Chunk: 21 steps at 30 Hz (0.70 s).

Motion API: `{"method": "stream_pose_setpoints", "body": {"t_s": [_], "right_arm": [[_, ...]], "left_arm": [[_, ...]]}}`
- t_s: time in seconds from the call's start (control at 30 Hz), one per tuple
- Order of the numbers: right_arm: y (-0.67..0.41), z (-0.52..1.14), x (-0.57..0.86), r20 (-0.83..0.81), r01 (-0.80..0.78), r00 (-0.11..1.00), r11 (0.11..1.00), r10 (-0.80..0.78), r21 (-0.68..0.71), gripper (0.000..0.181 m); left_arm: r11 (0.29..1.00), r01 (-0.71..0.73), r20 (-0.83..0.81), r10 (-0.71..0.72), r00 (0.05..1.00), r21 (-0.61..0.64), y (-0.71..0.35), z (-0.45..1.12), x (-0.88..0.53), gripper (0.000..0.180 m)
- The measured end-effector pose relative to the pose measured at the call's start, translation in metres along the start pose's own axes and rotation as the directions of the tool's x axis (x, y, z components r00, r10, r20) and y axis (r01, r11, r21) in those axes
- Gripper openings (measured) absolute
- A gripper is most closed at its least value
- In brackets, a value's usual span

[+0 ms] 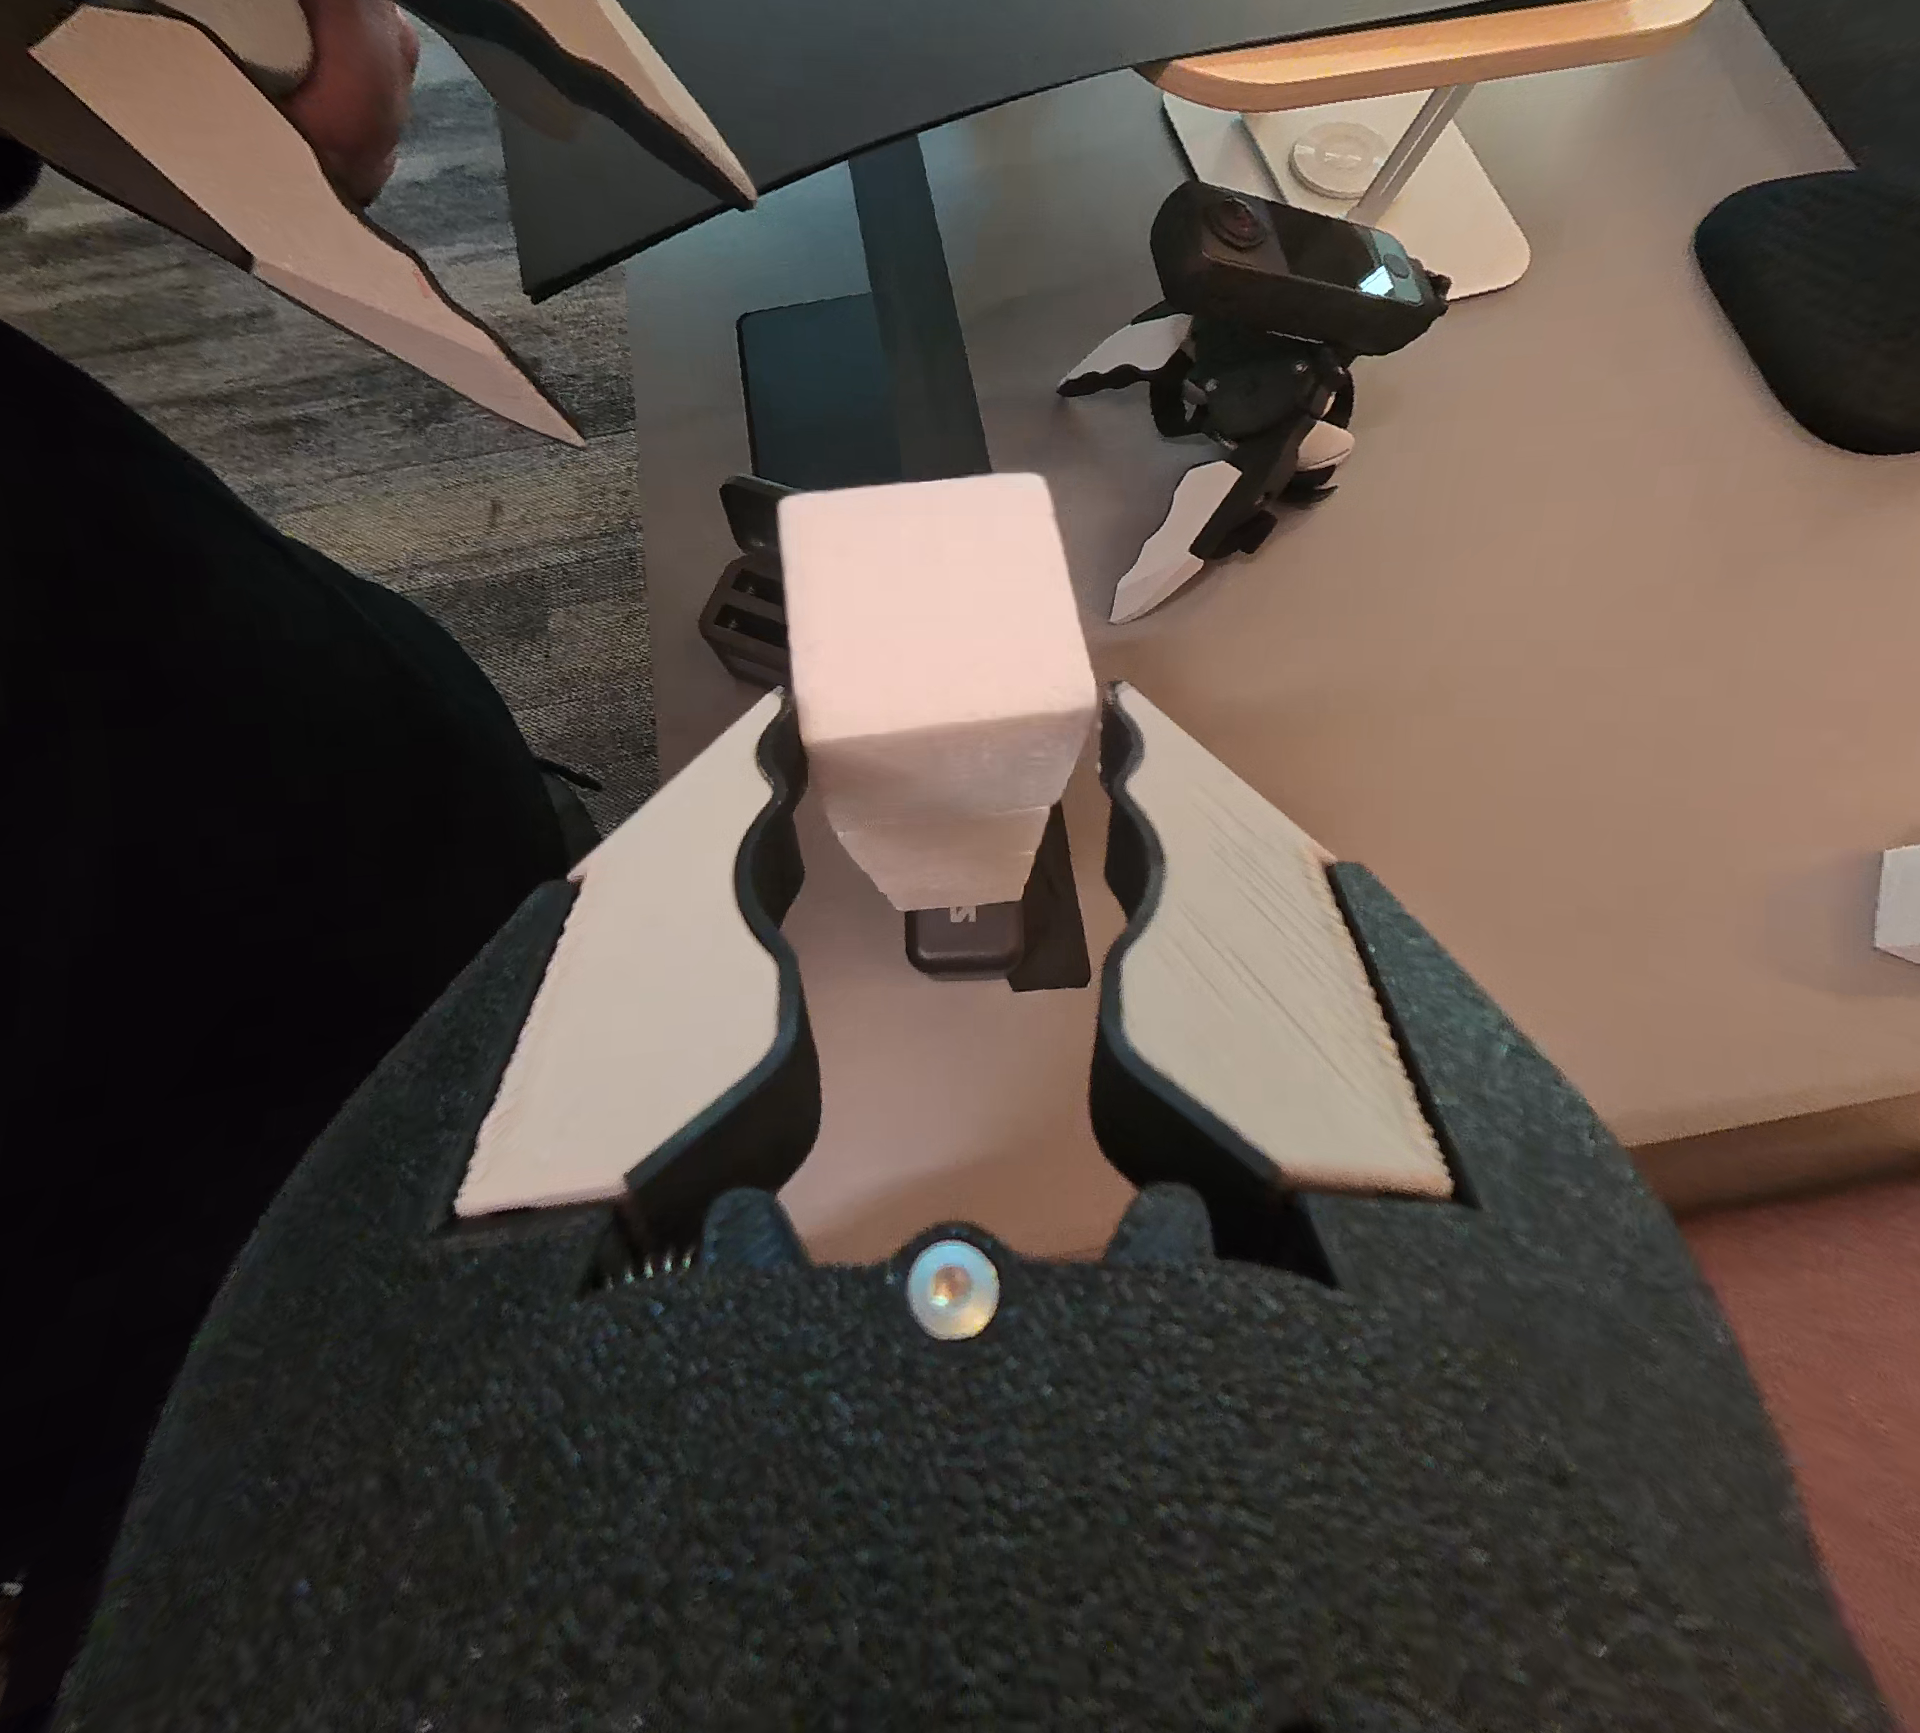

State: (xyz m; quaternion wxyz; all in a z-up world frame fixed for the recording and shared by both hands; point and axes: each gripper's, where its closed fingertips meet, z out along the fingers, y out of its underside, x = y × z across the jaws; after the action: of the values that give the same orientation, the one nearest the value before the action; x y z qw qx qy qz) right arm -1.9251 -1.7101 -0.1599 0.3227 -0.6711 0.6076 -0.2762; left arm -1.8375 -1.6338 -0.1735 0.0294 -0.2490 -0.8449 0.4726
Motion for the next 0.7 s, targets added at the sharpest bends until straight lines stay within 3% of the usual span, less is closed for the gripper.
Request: {"method": "stream_pose_setpoints", "body": {"t_s": [0.53,0.7], "right_arm": [[-0.016,-0.022,-0.002,0.000,-0.028,1.000,0.998,0.028,0.053,0.066],[-0.050,-0.056,0.001,0.015,-0.012,1.000,0.992,0.010,0.129,0.067]], "left_arm": [[1.000,0.014,-0.010,-0.014,1.000,0.008,0.006,-0.006,0.000,0.067],[1.000,0.023,-0.009,-0.023,1.000,0.001,0.012,-0.008,-0.002,0.067]]}}
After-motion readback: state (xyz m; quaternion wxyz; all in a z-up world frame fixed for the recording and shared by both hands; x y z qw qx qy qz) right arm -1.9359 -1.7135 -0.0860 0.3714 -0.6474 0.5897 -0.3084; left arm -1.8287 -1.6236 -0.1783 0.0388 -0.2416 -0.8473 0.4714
